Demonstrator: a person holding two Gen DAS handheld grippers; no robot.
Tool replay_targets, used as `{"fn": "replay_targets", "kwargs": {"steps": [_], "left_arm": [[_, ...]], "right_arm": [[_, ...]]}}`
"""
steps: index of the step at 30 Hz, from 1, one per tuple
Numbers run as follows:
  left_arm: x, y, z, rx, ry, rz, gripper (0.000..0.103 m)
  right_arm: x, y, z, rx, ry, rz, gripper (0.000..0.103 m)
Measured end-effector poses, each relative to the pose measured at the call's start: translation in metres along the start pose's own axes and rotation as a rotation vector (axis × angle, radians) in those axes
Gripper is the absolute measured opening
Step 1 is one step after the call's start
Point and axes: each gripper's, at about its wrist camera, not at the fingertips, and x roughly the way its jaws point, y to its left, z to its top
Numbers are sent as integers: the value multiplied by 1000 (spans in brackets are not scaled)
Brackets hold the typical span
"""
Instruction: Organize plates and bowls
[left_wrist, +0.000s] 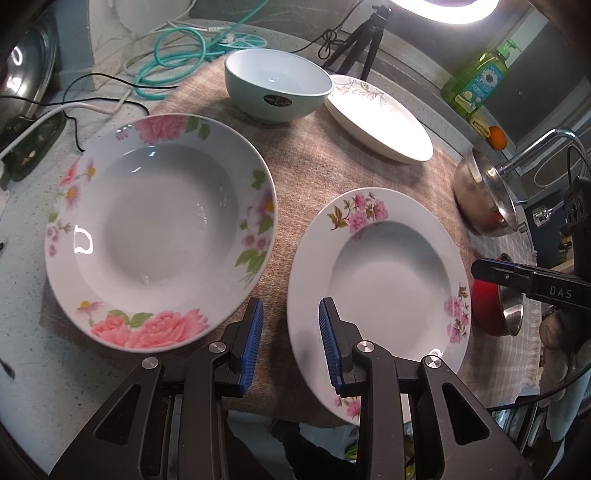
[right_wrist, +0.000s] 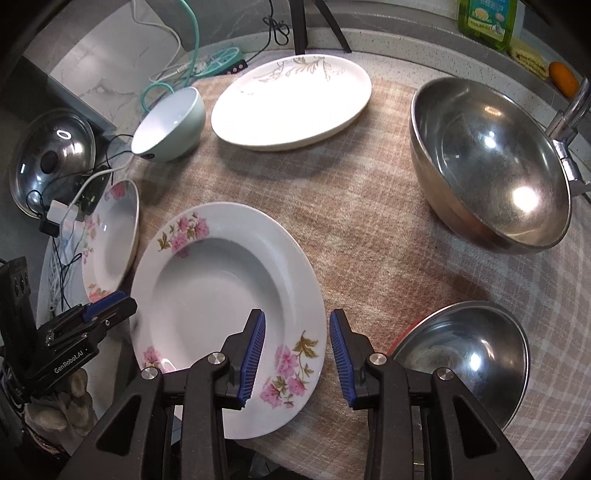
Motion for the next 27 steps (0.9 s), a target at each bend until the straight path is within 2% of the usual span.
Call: {"fn": "replay_targets", "kwargs": {"steps": [5, 8, 14, 19, 27], "left_arm": [[-17, 14, 1, -28, -34, 7, 30], [-26, 24, 1, -47, -50, 17, 34], [-42, 51, 1, -111, -82, 50, 34], [-52, 77, 2, -166, -105, 79, 34], [-58, 118, 4, -241, -121, 112, 34]], "right_arm": [[-8, 8, 4, -6, -48, 10, 33], [-11, 16, 7, -19, -80, 19, 33], [-20, 43, 13, -94, -154, 62, 33], [-17, 73, 21, -157, -161, 83, 33], [5, 108, 37, -152, -109, 126, 33]]}}
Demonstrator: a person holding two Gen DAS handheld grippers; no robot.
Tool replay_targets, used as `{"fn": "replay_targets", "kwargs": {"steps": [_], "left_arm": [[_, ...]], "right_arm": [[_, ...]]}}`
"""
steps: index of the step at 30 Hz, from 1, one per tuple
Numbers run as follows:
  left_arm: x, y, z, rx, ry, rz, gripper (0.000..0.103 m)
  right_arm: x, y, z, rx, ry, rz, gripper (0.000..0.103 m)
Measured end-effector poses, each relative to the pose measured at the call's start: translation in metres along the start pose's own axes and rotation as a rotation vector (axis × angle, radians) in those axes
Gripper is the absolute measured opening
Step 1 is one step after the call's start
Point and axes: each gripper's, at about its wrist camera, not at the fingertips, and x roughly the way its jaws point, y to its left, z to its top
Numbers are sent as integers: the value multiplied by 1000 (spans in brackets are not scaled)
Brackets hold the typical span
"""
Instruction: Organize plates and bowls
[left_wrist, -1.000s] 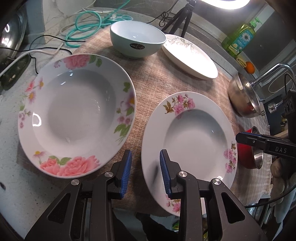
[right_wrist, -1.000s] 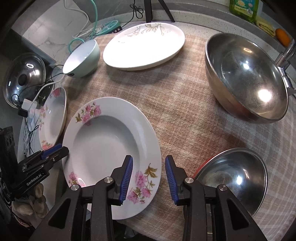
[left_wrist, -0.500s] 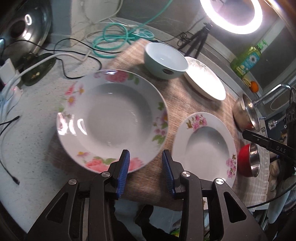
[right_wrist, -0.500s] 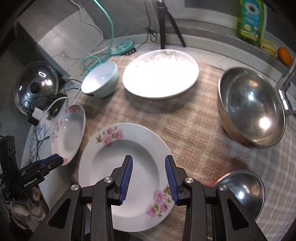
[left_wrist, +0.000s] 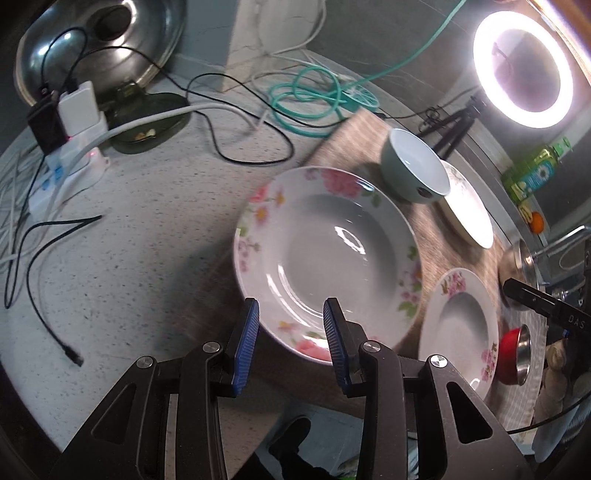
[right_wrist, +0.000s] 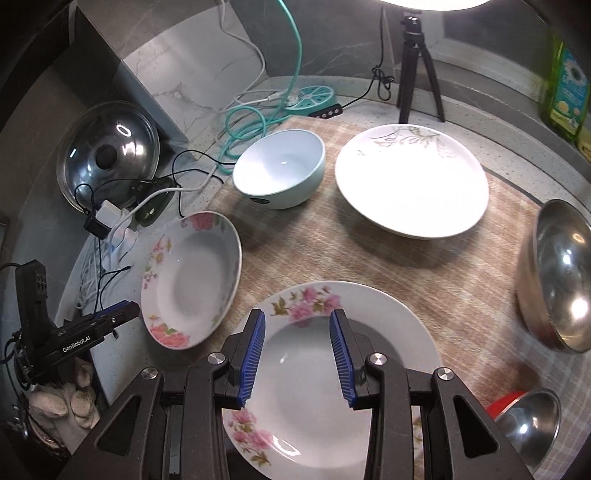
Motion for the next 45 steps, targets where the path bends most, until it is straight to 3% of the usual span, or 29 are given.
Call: {"fn": "replay_targets", "kwargs": {"steps": [9, 24, 26, 28, 36, 45], "left_arm": [[15, 31, 14, -44, 33, -2, 35], [36, 44, 36, -32, 77, -42, 35], [39, 44, 37, -28, 82, -50, 34], [41, 42, 38, -18, 85, -51, 34], [48, 35, 43, 8, 92, -73, 14], [50, 32, 44, 13, 85, -64, 14]], "right_arm": [[46, 21, 23, 66, 70, 75, 33], [104, 28, 42, 156, 146, 78, 33], [107, 29, 43, 154, 150, 75, 30], [111, 30, 43, 159, 161, 81, 18], [116, 35, 46, 148, 173, 84, 9], [116, 38, 48, 145, 176, 67, 9]]}}
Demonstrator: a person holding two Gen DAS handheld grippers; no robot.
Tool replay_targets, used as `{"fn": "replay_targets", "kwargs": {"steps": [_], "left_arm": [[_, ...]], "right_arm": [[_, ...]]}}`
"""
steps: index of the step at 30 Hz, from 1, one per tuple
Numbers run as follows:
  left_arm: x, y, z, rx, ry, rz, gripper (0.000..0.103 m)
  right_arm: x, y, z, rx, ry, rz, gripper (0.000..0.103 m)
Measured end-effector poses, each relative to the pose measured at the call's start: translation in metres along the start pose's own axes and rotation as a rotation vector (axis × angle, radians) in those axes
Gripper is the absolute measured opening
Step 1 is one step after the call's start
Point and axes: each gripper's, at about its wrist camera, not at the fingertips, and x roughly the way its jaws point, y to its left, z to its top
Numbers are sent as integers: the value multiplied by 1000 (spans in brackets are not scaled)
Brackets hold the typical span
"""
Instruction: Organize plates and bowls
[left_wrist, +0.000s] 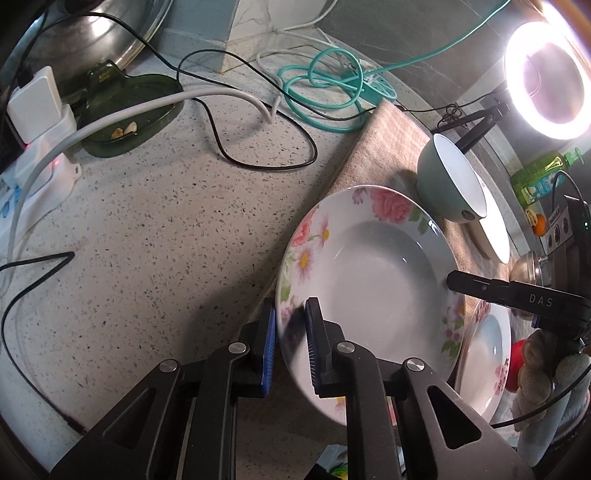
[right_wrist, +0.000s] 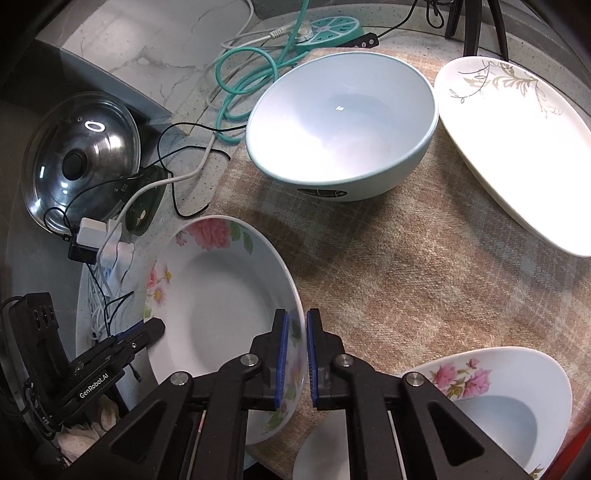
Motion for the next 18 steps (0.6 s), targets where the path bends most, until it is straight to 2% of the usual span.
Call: {"fn": "replay_targets", "kwargs": {"steps": [18], "left_arm": [[-11, 0, 4, -22, -41, -6, 14]], "right_arm": [[-7, -2, -4, 37, -14, 23, 9]]}}
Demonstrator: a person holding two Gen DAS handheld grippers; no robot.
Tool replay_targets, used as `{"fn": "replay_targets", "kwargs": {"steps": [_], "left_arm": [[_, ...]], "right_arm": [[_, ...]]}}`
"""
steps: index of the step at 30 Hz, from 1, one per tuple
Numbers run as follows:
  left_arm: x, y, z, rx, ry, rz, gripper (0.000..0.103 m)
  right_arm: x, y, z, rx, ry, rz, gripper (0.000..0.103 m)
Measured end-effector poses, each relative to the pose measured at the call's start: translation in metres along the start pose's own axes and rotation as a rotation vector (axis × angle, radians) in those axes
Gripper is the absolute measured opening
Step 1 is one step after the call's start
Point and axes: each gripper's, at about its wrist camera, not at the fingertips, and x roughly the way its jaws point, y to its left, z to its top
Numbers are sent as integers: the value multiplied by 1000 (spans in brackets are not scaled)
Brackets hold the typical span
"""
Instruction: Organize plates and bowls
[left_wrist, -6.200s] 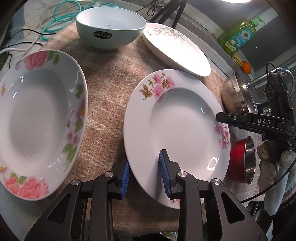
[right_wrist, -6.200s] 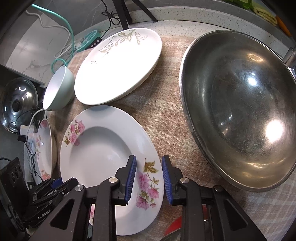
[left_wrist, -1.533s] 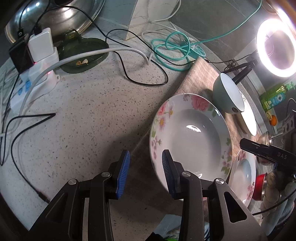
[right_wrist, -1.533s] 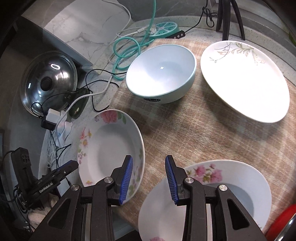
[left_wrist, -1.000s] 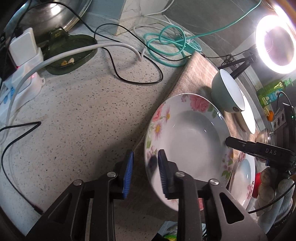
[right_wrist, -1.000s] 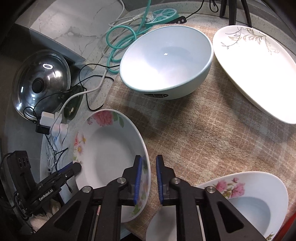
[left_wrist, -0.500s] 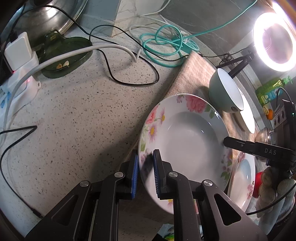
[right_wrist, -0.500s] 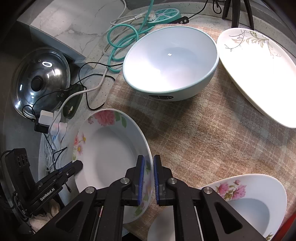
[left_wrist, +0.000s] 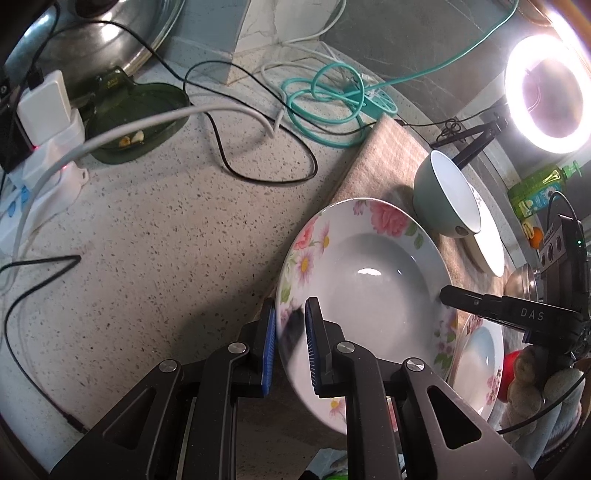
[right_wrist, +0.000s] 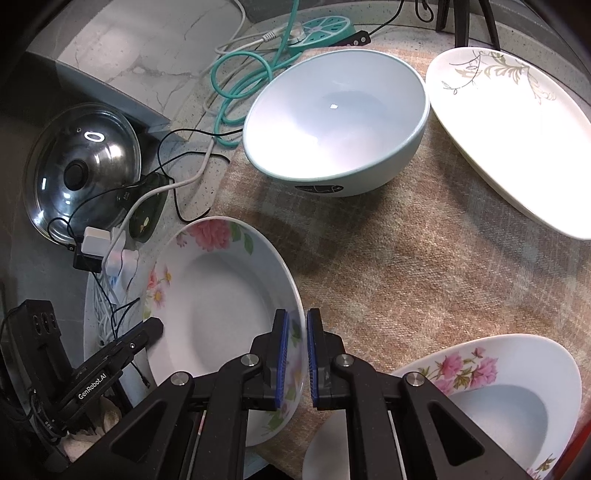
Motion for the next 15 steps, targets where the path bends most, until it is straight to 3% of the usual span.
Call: {"fn": "replay_targets", "kwargs": {"steps": [15], "left_arm": [[-14, -22, 1, 39, -25, -25, 14]], "right_arm": [[-37, -6, -9, 24, -44, 36, 9]]}}
